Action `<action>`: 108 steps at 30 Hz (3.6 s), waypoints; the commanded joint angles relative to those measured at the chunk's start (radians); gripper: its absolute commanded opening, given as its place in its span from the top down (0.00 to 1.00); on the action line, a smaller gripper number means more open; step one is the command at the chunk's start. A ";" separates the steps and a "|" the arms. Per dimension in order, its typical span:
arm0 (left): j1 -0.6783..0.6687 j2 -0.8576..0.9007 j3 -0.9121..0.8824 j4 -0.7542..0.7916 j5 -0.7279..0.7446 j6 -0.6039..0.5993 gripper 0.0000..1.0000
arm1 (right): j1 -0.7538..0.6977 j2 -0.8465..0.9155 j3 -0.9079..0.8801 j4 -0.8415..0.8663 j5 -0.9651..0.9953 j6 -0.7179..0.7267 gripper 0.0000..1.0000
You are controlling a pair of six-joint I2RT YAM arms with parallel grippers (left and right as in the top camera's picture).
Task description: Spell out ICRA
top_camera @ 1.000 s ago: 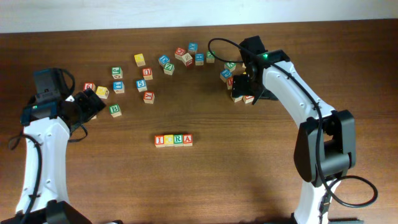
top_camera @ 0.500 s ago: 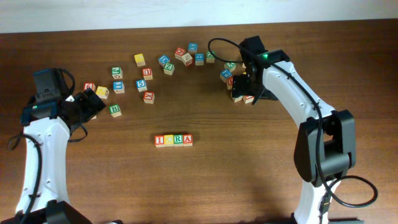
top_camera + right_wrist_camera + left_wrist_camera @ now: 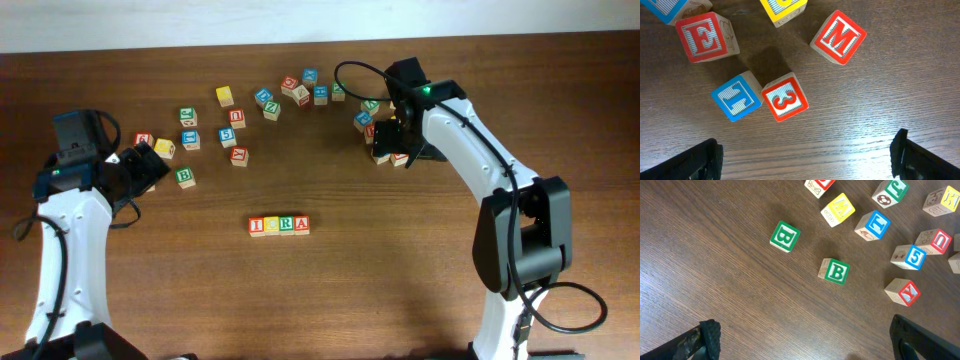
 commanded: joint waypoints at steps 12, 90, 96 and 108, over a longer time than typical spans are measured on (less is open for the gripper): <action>0.006 0.003 -0.010 0.003 0.007 -0.002 0.01 | -0.003 -0.016 0.011 -0.003 0.009 0.001 0.02; -0.224 -1.513 -1.233 1.040 0.007 -0.002 0.01 | -0.003 -0.016 0.011 -0.003 0.009 0.001 0.02; -0.227 -1.513 -1.232 0.965 0.007 -0.002 0.01 | -0.003 -0.016 0.011 -0.002 0.009 0.001 0.02; -0.226 -1.511 -1.232 0.769 0.006 -0.002 0.01 | -0.003 -0.016 0.011 -0.002 0.009 0.001 0.02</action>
